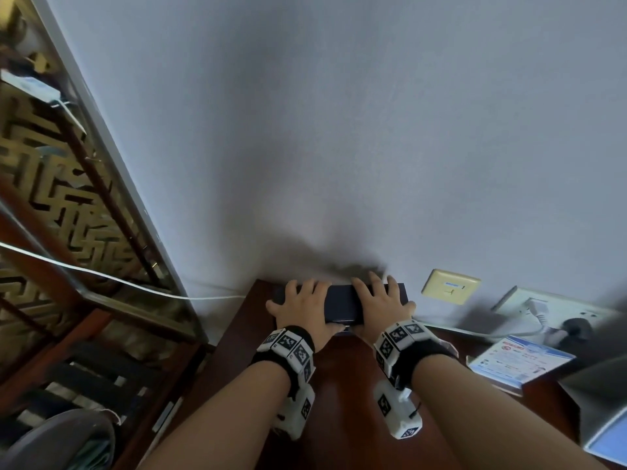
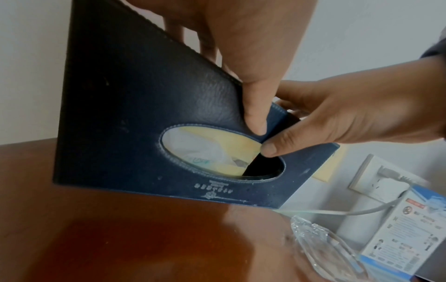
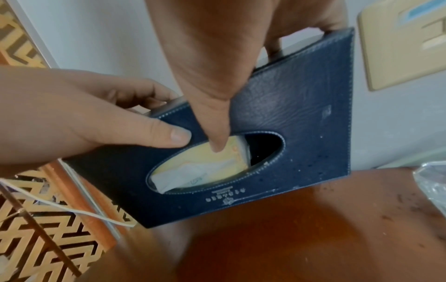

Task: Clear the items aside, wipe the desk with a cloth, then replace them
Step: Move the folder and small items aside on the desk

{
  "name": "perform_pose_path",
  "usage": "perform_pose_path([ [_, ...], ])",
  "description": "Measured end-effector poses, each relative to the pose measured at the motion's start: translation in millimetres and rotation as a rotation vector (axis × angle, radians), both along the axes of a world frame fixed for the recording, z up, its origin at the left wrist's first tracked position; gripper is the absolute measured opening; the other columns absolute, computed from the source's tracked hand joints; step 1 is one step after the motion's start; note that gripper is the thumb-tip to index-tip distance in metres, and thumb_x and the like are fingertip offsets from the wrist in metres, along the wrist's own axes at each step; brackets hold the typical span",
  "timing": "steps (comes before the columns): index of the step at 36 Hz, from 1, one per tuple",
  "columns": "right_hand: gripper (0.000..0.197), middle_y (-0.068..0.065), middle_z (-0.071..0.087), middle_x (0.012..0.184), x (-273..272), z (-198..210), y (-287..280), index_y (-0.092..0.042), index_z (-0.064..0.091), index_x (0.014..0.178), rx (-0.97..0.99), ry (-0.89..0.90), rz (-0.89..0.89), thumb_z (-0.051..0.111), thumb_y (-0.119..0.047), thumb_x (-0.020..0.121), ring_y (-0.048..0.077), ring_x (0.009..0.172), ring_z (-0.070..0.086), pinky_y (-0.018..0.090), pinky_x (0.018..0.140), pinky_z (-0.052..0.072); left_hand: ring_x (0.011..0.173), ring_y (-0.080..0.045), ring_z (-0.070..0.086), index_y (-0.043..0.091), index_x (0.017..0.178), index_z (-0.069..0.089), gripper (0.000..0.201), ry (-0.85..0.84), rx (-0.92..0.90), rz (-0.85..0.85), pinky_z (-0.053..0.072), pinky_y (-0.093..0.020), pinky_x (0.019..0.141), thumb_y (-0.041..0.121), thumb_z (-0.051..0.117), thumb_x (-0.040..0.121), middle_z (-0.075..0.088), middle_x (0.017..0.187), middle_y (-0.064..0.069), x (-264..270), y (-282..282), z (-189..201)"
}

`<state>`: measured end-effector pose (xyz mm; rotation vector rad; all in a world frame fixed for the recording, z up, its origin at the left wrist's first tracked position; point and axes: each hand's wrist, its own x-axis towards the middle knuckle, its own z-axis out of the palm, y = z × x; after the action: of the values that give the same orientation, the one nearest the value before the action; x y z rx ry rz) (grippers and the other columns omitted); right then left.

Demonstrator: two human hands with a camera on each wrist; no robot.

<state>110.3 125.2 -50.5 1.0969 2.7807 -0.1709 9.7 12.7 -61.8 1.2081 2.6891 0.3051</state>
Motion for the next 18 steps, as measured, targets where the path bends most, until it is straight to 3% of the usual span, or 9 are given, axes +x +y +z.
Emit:
perform_pose_path([
  [8, 0.079, -0.004, 0.026, 0.146, 42, 27, -7, -0.042, 0.02, 0.135, 0.044, 0.046, -0.049, 0.066, -0.058, 0.072, 0.028, 0.134, 0.02, 0.057, 0.092, 0.038, 0.135, -0.023, 0.026, 0.039, 0.138, 0.035, 0.071, 0.035, 0.024, -0.066, 0.035, -0.064, 0.098, 0.063, 0.067, 0.079, 0.037, 0.139, 0.012, 35, -2, 27],
  [18, 0.079, -0.005, 0.03, 0.14, 123, 64, -15, -0.043, 0.02, 0.133, 0.094, 0.079, -0.1, 0.065, -0.062, 0.071, 0.026, 0.128, 0.025, 0.054, 0.09, 0.038, 0.132, -0.02, 0.028, 0.04, 0.137, 0.037, 0.073, 0.095, 0.09, -0.146, 0.037, -0.059, 0.096, 0.067, 0.066, 0.076, 0.038, 0.138, 0.013, 105, -6, 64],
])
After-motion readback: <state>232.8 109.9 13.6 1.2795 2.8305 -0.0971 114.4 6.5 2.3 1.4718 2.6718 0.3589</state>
